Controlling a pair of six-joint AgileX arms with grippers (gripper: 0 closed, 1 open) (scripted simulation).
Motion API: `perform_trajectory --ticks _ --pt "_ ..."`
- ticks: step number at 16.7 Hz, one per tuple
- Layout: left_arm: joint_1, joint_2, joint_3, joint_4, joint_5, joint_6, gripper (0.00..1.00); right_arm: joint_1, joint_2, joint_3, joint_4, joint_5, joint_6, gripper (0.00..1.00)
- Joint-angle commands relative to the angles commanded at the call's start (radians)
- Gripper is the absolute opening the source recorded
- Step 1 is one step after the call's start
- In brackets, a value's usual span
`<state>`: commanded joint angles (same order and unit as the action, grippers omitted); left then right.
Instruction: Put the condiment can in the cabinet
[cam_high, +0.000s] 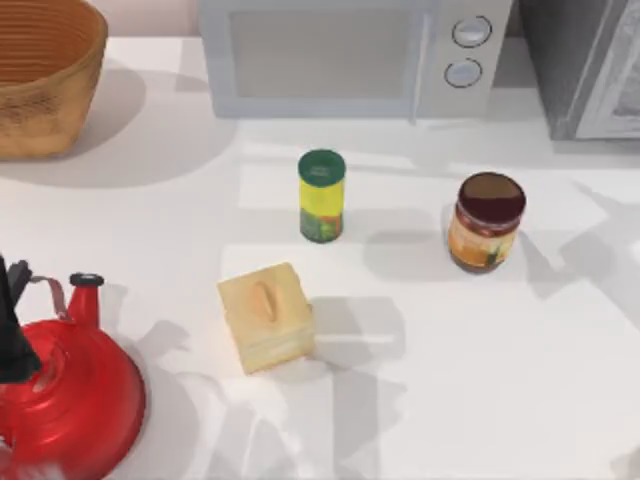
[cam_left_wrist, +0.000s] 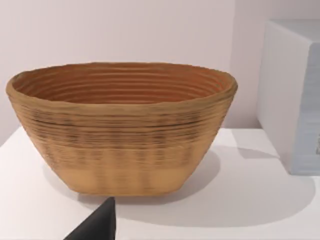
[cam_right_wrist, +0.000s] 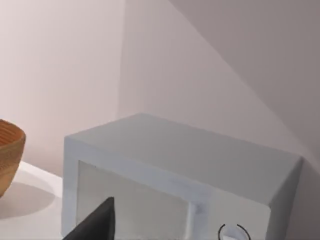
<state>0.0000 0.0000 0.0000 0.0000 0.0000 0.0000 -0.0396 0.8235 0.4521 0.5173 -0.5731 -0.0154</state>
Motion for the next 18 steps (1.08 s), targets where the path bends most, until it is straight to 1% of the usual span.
perform_trajectory --ticks 6,12,15,18 --pt "0.0 0.0 0.0 0.0 0.0 0.0 1.0 -0.05 0.62 0.255 0.297 -0.364 -0.013 1.0" --pt "0.0 0.0 0.0 0.0 0.0 0.0 1.0 -0.078 1.225 0.475 0.555 -0.726 -0.04 1.0" --pt "0.0 0.0 0.0 0.0 0.0 0.0 1.0 -0.077 1.467 0.568 0.663 -0.883 -0.061 1.0" --pt "0.0 0.0 0.0 0.0 0.0 0.0 1.0 -0.072 1.634 0.638 0.744 -1.0 -0.082 1.0"
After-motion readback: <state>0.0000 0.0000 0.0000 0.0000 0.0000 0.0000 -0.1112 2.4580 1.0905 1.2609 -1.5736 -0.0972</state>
